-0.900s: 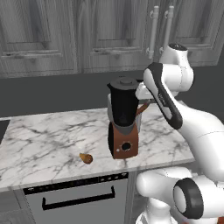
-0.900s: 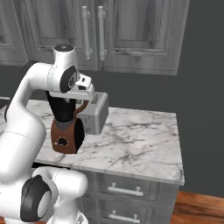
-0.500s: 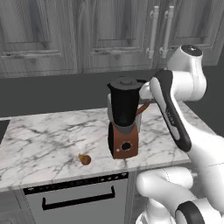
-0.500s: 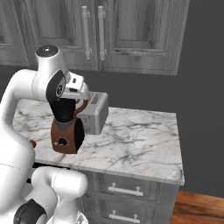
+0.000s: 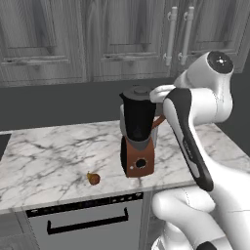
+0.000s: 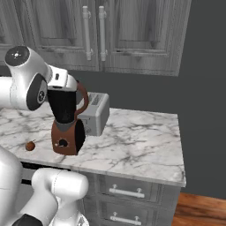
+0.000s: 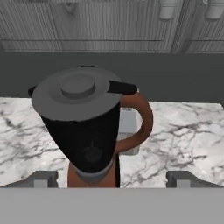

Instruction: Open the blender lid, put the pear in the blender, close the lid, and start the blender.

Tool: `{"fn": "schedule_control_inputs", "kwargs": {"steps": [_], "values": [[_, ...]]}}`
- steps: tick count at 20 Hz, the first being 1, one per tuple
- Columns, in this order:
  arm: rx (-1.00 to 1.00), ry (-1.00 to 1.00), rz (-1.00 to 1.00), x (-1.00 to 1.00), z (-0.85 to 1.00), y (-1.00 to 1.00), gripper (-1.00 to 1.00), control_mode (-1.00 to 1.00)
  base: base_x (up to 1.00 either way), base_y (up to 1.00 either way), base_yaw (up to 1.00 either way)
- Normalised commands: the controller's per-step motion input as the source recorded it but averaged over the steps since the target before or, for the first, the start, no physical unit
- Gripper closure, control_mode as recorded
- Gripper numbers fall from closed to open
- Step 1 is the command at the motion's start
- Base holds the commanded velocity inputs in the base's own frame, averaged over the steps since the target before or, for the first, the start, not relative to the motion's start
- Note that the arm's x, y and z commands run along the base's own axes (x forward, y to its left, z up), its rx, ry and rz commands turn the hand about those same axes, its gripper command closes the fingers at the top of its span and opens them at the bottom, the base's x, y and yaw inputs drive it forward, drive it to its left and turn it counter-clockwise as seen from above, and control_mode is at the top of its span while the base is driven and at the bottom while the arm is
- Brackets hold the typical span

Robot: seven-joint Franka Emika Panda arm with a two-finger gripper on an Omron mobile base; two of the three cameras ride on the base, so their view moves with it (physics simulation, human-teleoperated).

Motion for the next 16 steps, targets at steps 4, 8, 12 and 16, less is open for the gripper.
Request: {"fn": "schedule_control_inputs", "kwargs": {"steps": [4, 8, 12, 16], "values": [[0.00, -0.04, 0.00, 0.35, 0.13, 0.38, -1.00, -1.00, 0.00, 0.00, 0.00], [0.00, -0.01, 0.00, 0.40, 0.04, 0.42, -1.00, -1.00, 0.00, 0.00, 0.00], [0.00, 0.00, 0.00, 0.40, 0.06, 0.28, -1.00, -1.00, 0.00, 0.00, 0.00], [0.00, 0.00, 0.00, 0.39, 0.00, 0.25, -1.00, -1.00, 0.00, 0.00, 0.00]]}}
